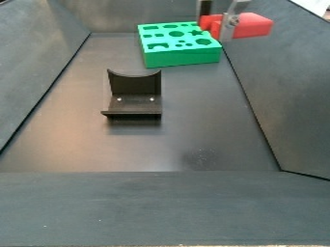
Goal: Pick up the square-circle object. Move up. Place the square-circle object on the fixture. Regrasp the square-circle object. Move to above the board. Insert the square-circle object.
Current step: Place the square-circle object on the fixture.
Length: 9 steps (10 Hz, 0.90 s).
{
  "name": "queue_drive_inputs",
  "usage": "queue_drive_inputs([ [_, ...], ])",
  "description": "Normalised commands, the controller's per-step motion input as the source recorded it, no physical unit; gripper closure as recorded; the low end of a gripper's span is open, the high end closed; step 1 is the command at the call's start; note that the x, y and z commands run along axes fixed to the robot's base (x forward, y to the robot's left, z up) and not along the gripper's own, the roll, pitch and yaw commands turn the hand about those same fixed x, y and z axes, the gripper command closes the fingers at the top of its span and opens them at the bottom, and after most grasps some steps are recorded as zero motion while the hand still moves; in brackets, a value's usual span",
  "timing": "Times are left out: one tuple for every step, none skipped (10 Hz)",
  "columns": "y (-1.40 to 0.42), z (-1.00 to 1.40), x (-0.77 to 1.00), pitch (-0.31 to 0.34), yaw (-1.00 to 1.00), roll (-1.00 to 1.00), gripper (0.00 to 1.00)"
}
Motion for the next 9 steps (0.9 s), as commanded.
queue_drive_inputs([
  [-0.07, 0.03, 1.0, 0.011, 1.0, -0.06, 1.0],
  [-0.07, 0.03, 1.0, 0.016, 1.0, -0.06, 1.0],
  [-0.06, 0.03, 1.0, 0.02, 1.0, -0.06, 1.0],
  [-0.06, 0.02, 1.0, 0.03, 1.0, -0.07, 1.0],
  [-0.06, 0.02, 1.0, 0.035, 1.0, -0.07, 1.0],
  [-0.05, 0.01, 1.0, 0.047, 1.0, -0.07, 1.0],
  [-0.05, 0.01, 1.0, 0.06, 1.0, -0.08, 1.0],
  [-0.05, 0.01, 1.0, 0.072, 1.0, -0.08, 1.0],
  [-0.04, 0.01, 1.0, 0.087, 1.0, -0.09, 1.0],
])
